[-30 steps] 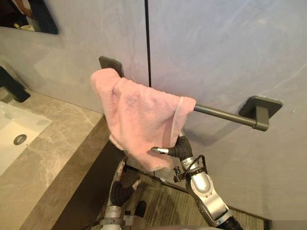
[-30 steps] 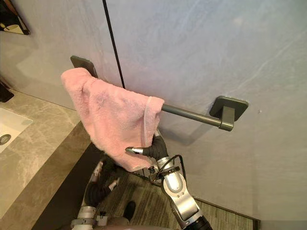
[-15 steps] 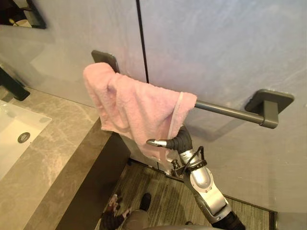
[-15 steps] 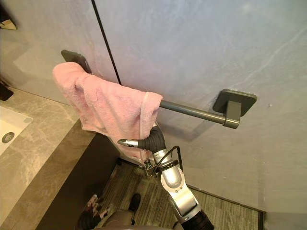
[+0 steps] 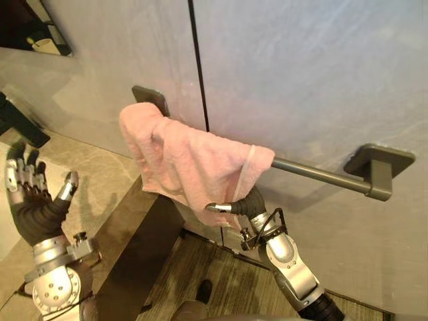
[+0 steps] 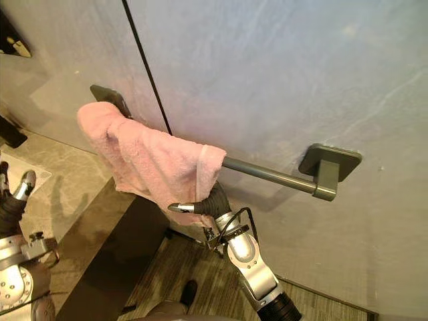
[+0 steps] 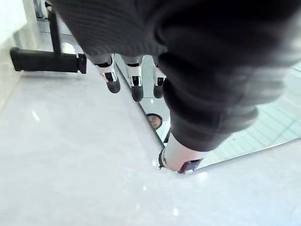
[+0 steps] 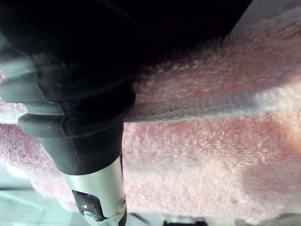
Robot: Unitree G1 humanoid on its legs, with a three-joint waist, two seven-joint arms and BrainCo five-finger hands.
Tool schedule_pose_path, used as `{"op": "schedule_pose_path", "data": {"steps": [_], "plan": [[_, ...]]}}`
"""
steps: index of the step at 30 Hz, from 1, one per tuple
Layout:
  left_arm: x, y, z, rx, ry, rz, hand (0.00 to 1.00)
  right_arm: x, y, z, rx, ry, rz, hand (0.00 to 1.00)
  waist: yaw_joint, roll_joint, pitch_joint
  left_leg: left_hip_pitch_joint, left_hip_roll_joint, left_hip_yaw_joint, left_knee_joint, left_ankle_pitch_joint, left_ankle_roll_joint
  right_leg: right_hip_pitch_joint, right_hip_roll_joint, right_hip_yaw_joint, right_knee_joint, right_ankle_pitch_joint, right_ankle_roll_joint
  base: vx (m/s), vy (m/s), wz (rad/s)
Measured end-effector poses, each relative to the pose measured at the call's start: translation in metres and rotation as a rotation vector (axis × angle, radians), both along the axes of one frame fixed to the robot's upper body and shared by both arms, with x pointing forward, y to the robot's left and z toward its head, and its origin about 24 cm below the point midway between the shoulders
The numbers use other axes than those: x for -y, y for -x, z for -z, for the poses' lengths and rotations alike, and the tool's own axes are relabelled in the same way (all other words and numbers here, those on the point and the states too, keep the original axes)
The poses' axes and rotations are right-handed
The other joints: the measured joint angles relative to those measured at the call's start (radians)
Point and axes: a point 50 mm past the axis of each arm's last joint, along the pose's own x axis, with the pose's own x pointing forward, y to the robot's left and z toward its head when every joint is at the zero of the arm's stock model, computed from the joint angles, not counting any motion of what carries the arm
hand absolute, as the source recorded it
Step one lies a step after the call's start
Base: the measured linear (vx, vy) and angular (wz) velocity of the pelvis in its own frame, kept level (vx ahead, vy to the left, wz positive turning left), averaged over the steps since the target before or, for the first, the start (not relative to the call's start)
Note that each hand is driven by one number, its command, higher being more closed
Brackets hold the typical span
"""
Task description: Organize washtable
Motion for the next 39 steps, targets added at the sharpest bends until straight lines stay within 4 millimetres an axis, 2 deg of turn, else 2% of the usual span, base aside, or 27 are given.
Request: {"op": "schedule_pose_path", "data": {"steps": [4, 9, 12, 14, 18, 27, 28, 31, 32, 37, 39], "plan": [[0.002, -0.004, -0.005, 0.031, -0.007, -0.032, 0.0, 0.001, -0.001, 0.005, -0.019, 0.016, 0.001, 0.0, -0.004, 0.0, 0.0, 0.01, 0.021, 0.023, -0.036, 0.018, -0.003, -0.027, 0.015, 0.041, 0.0, 0.01, -0.015, -0.05, -0.002, -0.26], [0.001, -0.003, 0.006, -0.038, 0.014, -0.011, 0.0, 0.006, -0.003, 0.01, -0.05, 0.032, 0.024, 0.0, -0.02, 0.001, 0.001, 0.016, 0.033, 0.054, -0.054, 0.027, -0.004, -0.052, 0.025, 0.076, -0.002, 0.018, -0.014, -0.06, 0.004, -0.19], [-0.004, -0.004, 0.017, -0.148, 0.022, 0.117, 0.0, 0.008, -0.004, 0.01, -0.052, 0.034, 0.025, 0.0, -0.024, 0.003, 0.002, 0.015, 0.042, 0.08, -0.055, 0.027, -0.004, -0.064, 0.033, 0.099, -0.015, 0.03, -0.016, -0.05, 0.001, -0.24], [-0.012, -0.008, 0.015, -0.226, -0.022, 0.218, 0.0, 0.008, -0.004, 0.01, -0.054, 0.039, 0.017, 0.0, -0.027, 0.003, 0.003, 0.01, 0.048, 0.087, -0.055, 0.027, -0.004, -0.068, 0.04, 0.105, -0.031, 0.042, -0.016, -0.03, -0.009, -0.16], [-0.016, -0.015, 0.008, -0.268, -0.05, 0.336, 0.0, 0.01, -0.003, 0.012, -0.059, 0.053, 0.014, 0.0, -0.027, 0.004, 0.003, 0.007, 0.05, 0.096, -0.055, 0.027, -0.004, -0.067, 0.043, 0.118, -0.052, 0.059, -0.015, 0.0, 0.005, -0.11], [-0.021, -0.027, 0.028, -0.412, -0.047, 0.402, 0.0, 0.014, -0.001, 0.018, -0.092, 0.037, 0.022, 0.0, -0.032, 0.003, 0.003, 0.003, 0.05, 0.111, -0.055, 0.027, -0.004, -0.069, 0.044, 0.126, -0.069, 0.074, -0.012, 0.0, 0.007, -0.04], [-0.018, -0.031, 0.028, -0.42, -0.051, 0.425, 1.0, 0.014, -0.001, 0.018, -0.094, 0.031, 0.023, 0.0, -0.029, 0.003, 0.003, 0.0, 0.051, 0.111, -0.055, 0.027, -0.004, -0.072, 0.044, 0.126, -0.07, 0.076, -0.012, -0.02, 0.005, -0.04], [-0.011, -0.035, 0.027, -0.434, -0.03, 0.509, 1.0, 0.009, -0.003, 0.013, -0.072, 0.033, 0.013, 0.0, -0.027, 0.003, 0.003, -0.009, 0.052, 0.116, -0.055, 0.028, -0.002, -0.084, 0.046, 0.137, -0.077, 0.087, -0.013, -0.01, 0.007, -0.09], [-0.009, -0.036, 0.026, -0.433, -0.021, 0.535, 1.0, 0.007, -0.004, 0.012, -0.066, 0.035, 0.008, 1.0, -0.028, 0.003, 0.003, -0.01, 0.052, 0.118, -0.055, 0.029, -0.002, -0.085, 0.046, 0.14, -0.08, 0.09, -0.013, -0.01, 0.013, -0.13], [0.018, -0.036, 0.009, -0.376, -0.029, 0.721, 1.0, -0.004, -0.012, 0.003, -0.022, 0.05, -0.026, 1.0, -0.028, 0.003, 0.011, -0.014, 0.052, 0.132, -0.055, 0.034, 0.001, -0.088, 0.045, 0.151, -0.086, 0.102, -0.011, -0.02, 0.015, -0.07], [0.022, -0.035, 0.006, -0.355, -0.02, 0.742, 1.0, -0.006, -0.013, 0.001, -0.018, 0.044, -0.018, 1.0, -0.027, 0.003, 0.012, -0.013, 0.052, 0.137, -0.055, 0.035, 0.002, -0.091, 0.045, 0.153, -0.086, 0.104, -0.01, -0.05, 0.008, -0.02]]}}
